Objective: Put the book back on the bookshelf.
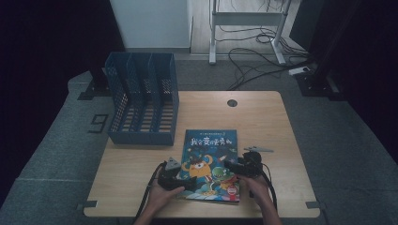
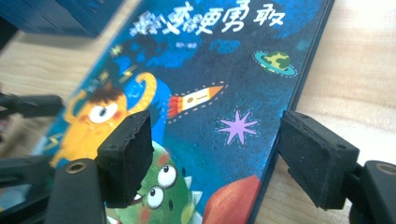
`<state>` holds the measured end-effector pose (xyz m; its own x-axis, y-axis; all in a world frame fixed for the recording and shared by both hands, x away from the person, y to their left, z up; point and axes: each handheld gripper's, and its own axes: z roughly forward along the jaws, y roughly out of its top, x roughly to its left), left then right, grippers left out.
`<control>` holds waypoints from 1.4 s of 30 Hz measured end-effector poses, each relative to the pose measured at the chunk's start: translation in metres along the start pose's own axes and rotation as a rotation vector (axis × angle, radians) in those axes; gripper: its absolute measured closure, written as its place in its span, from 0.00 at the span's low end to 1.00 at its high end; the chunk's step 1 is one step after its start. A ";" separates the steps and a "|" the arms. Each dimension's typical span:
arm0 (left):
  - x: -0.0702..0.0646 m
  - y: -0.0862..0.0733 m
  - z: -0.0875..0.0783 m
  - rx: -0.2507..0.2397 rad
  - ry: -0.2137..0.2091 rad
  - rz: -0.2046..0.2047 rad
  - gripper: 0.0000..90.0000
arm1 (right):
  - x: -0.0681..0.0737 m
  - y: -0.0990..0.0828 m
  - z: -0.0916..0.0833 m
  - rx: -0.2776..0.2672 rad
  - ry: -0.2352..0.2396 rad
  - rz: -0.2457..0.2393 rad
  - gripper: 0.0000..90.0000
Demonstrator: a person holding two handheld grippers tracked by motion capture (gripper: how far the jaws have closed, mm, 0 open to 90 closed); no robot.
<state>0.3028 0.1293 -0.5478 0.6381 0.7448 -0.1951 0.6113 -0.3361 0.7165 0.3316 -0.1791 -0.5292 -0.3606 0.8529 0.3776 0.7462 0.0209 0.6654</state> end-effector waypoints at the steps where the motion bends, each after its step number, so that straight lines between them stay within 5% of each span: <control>1: 0.000 0.000 0.000 0.001 0.001 0.002 0.16 | -0.001 -0.001 0.003 0.012 -0.007 -0.002 0.29; 21: -0.001 0.000 0.000 0.006 0.008 0.013 0.16 | -0.005 0.003 0.023 0.001 -0.048 -0.041 0.22; 27: -0.002 0.000 0.001 0.012 0.015 0.018 0.14 | -0.014 0.004 0.014 -0.019 0.030 0.030 0.27; 34: -0.002 0.000 0.001 0.017 0.017 0.018 0.09 | -0.017 0.006 0.000 -0.082 0.122 0.033 0.33; 42: 0.005 0.001 -0.001 0.011 -0.038 -0.022 0.06 | -0.021 0.009 -0.013 -0.141 0.216 0.093 0.39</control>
<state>0.3063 0.1331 -0.5472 0.6419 0.7296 -0.2361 0.6304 -0.3267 0.7042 0.3389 -0.2031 -0.5227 -0.4167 0.7166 0.5593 0.7015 -0.1378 0.6992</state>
